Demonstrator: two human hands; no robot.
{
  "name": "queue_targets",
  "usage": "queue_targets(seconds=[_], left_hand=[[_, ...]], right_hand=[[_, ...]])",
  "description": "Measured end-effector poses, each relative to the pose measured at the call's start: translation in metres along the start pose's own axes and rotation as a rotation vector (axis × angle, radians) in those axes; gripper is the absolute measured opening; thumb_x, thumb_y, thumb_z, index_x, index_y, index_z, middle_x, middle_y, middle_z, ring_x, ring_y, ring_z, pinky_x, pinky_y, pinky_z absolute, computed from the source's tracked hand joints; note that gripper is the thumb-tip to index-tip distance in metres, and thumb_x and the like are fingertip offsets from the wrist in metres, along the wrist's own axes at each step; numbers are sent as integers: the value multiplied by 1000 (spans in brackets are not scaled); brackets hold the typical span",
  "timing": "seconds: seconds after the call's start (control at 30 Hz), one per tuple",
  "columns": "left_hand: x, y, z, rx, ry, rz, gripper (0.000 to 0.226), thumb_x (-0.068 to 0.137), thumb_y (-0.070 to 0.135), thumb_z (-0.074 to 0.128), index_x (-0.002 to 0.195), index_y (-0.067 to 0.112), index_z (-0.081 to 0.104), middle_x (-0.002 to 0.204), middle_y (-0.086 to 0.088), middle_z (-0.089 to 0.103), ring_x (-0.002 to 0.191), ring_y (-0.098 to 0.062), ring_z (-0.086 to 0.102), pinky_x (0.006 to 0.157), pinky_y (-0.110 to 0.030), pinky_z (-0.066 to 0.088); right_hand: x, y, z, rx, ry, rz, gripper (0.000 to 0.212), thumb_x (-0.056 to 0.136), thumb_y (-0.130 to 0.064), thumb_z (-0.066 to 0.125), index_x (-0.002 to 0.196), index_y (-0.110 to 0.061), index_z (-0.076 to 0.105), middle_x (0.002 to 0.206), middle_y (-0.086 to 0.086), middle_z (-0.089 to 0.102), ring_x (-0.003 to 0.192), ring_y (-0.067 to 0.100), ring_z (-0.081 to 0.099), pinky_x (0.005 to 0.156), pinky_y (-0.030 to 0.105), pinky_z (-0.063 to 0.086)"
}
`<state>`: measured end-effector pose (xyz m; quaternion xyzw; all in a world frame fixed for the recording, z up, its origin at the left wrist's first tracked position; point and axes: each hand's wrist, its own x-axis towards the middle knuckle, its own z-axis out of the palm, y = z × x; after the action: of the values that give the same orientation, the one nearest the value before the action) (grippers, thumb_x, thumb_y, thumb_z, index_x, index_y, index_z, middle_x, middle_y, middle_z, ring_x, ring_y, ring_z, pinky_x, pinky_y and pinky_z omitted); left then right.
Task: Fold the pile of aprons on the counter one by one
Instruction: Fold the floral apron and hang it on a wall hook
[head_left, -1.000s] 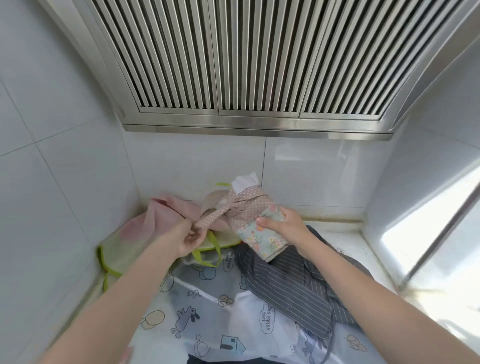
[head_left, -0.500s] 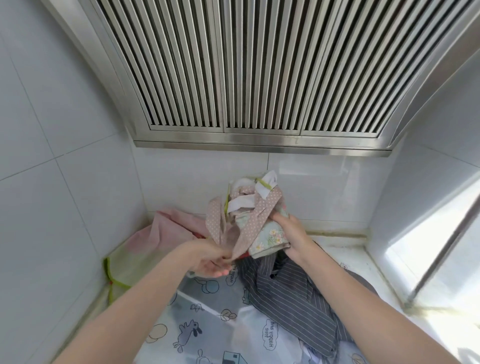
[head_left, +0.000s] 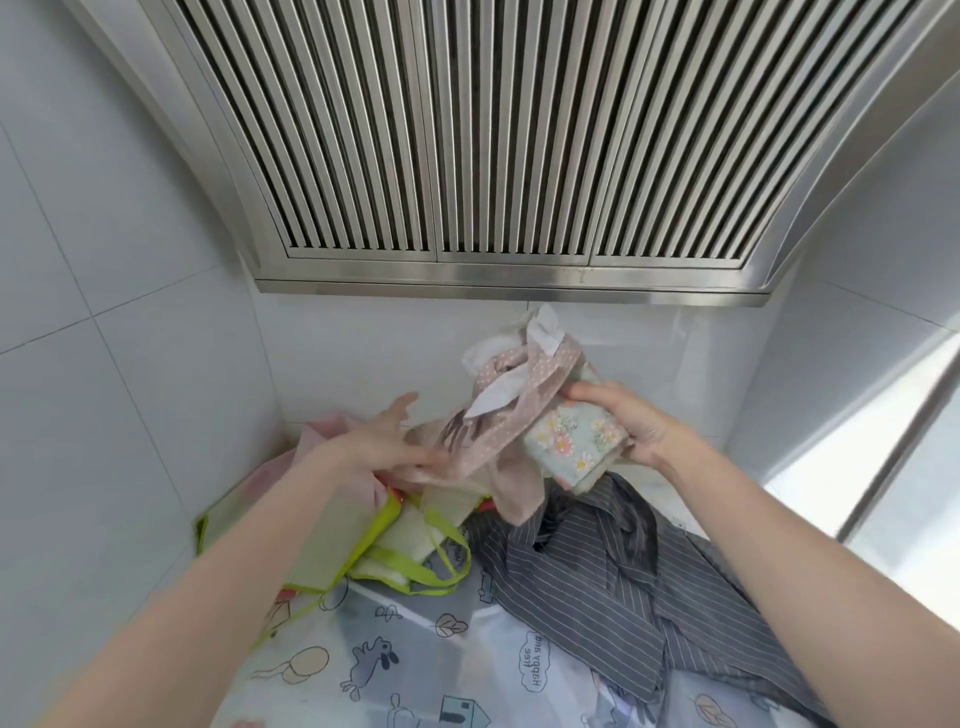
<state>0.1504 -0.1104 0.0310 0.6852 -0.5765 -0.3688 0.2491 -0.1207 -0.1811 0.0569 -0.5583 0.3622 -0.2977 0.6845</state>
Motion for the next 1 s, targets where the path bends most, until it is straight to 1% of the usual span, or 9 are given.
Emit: queue_targets(seconds=[0.07,0.2,0.4,0.6,0.67,0.73,0.83,0.93,1.0], left_hand=[[-8,18,-2,-230,-96,173,100,55,53,82,139,26,35,140,6,39,131,-15,39,96,-25,38],[-19,73,-16,-628,-2,266,36,84,46,63,113,24,58,113,4,58,97,-11,54,78,-21,48],[-31,113,-11,-114,-271,194,63,79,23,72,129,31,34,114,4,62,99,-17,65,84,-39,56],[-21,111,5,-388,-345,255,48,69,15,72,115,20,59,111,-6,69,106,-27,64,96,-49,47],[-15,107,18,-466,-215,241,36,67,9,71,100,18,62,88,1,73,83,-17,69,85,-40,53],[-2,96,24,-589,-67,190,27,75,0,72,95,15,60,73,4,72,66,-12,68,64,-28,57],[19,77,18,-872,121,48,23,84,7,67,105,13,59,93,-8,68,72,-18,63,59,-26,50],[23,72,10,-1027,152,8,8,87,12,64,91,17,60,83,-5,67,73,-16,59,59,-28,49],[22,74,7,-1059,132,24,4,89,14,61,92,16,60,77,-1,69,76,-15,61,55,-25,54]], right_hand=[[0,-14,-8,-25,23,-18,32,66,-24,70,92,-10,57,70,1,71,64,14,68,60,25,55],[1,-49,-13,-323,-19,26,19,79,-22,65,91,-9,59,71,2,71,63,13,67,58,22,54],[-5,-81,-6,-699,-198,147,33,70,-25,73,95,-8,61,77,0,73,67,11,69,61,22,57],[-18,-96,5,-893,-321,264,17,85,-21,66,98,-11,59,87,1,71,75,13,68,68,24,57],[-17,-97,8,-1062,-212,184,22,86,-24,66,103,-10,61,95,2,68,83,16,67,72,25,56],[-10,-92,10,-1188,101,-87,38,82,-35,69,111,-12,61,107,1,63,96,17,61,78,27,49],[-11,-75,25,-1032,557,-500,46,81,-45,68,106,-8,57,105,3,54,94,15,50,81,31,43],[-13,-38,38,-955,252,-194,63,77,-48,70,115,-1,54,102,3,54,92,15,51,81,36,47],[-10,-14,41,-783,68,-39,53,79,-34,74,118,-3,56,104,2,61,90,15,59,82,31,51]])
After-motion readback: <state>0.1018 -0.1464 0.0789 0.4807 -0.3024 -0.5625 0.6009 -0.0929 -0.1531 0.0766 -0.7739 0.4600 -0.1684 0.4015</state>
